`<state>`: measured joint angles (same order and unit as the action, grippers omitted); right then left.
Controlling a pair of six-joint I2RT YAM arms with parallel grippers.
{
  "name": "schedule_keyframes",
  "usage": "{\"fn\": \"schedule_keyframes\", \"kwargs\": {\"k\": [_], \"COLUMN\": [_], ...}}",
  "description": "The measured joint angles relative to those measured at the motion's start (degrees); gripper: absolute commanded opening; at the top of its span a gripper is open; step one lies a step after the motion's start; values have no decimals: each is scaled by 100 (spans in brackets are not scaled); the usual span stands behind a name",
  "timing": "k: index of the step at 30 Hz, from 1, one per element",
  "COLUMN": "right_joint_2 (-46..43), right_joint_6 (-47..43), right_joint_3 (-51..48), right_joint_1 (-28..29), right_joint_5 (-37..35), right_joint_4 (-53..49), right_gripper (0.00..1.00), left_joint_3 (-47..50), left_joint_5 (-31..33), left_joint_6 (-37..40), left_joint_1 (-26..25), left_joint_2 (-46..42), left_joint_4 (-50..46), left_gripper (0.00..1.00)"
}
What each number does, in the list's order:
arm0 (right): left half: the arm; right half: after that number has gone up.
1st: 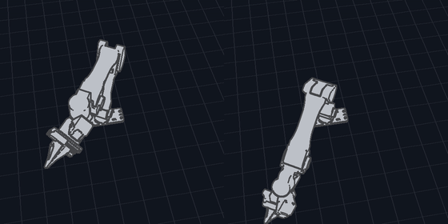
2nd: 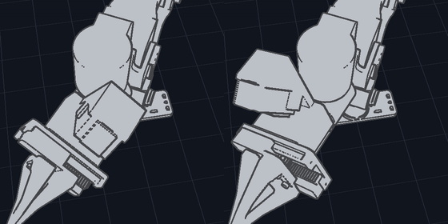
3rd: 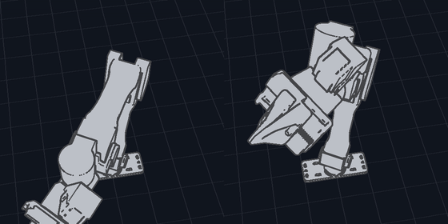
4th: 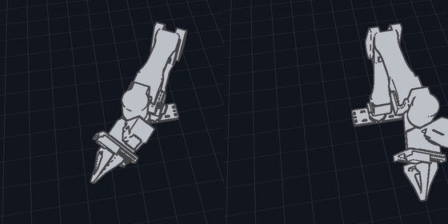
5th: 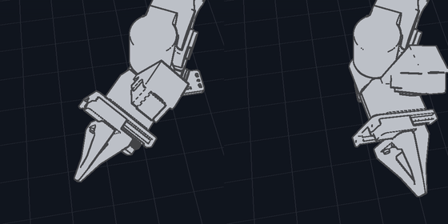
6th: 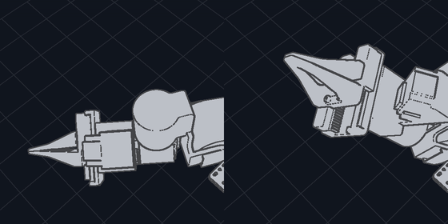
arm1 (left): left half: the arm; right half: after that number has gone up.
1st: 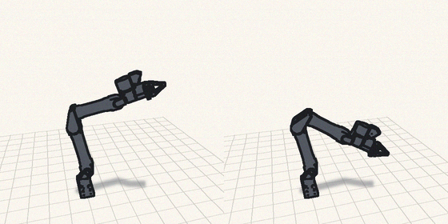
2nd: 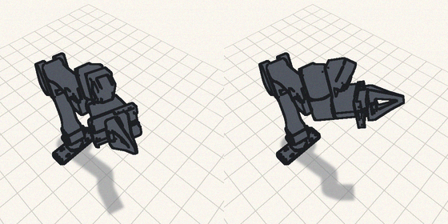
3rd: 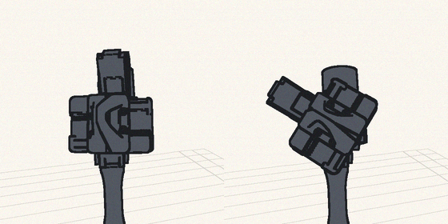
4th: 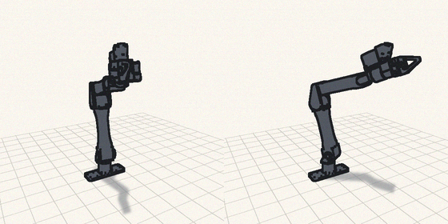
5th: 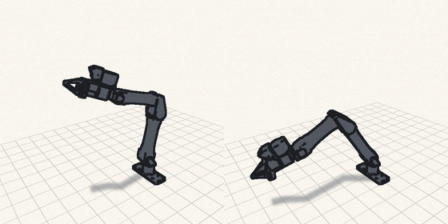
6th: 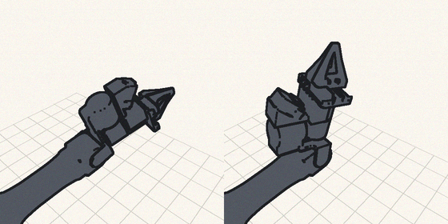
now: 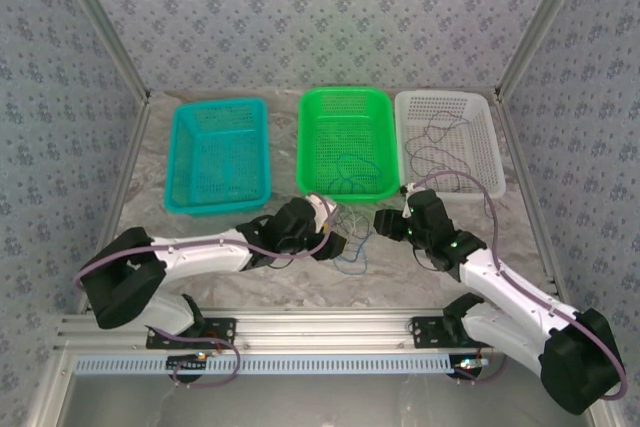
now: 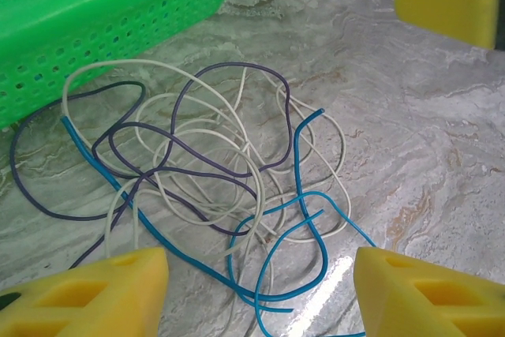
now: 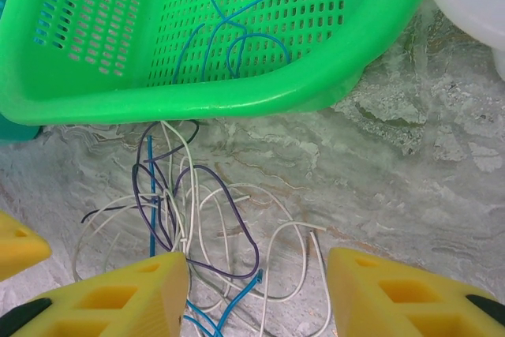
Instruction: Untangle the cables
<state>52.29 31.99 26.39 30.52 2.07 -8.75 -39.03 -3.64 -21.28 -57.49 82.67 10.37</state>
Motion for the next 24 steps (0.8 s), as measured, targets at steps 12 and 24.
{"fn": "schedule_keyframes", "kwargs": {"k": [12, 24], "right_joint_2": [-57, -63], "right_joint_6": [66, 127], "right_joint_3": [-37, -44], "right_joint_1": [0, 0], "right_joint_5": [-46, -83], "right_joint_4": [-15, -44], "right_gripper": [52, 52], "left_joint_3": [-72, -264], "left_joint_5": [-212, -212], "left_joint_6": [-39, -48], "left_joint_1": [0, 0], "left_joint_2": [505, 715], "left_joint_4": [9, -4], "left_gripper": [62, 26]}}
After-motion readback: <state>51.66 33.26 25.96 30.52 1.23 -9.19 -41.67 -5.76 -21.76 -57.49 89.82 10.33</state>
